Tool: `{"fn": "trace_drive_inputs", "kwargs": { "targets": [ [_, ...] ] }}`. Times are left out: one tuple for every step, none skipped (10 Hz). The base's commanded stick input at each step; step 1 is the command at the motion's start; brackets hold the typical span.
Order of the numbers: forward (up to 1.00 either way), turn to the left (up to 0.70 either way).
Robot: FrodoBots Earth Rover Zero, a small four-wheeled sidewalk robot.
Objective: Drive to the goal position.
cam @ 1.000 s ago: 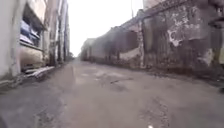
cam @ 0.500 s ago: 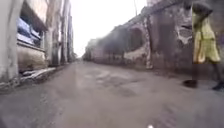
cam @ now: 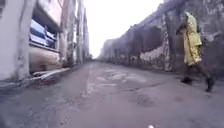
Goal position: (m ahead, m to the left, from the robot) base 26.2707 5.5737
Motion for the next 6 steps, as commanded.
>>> {"fn": "trace_drive_inputs", "kwargs": {
  "targets": [
    [0.5,0.0],
    [0.5,0.0],
    [0.5,0.0],
    [0.5,0.0],
    [0.5,0.0],
    [0.5,0.0]
  ]
}}
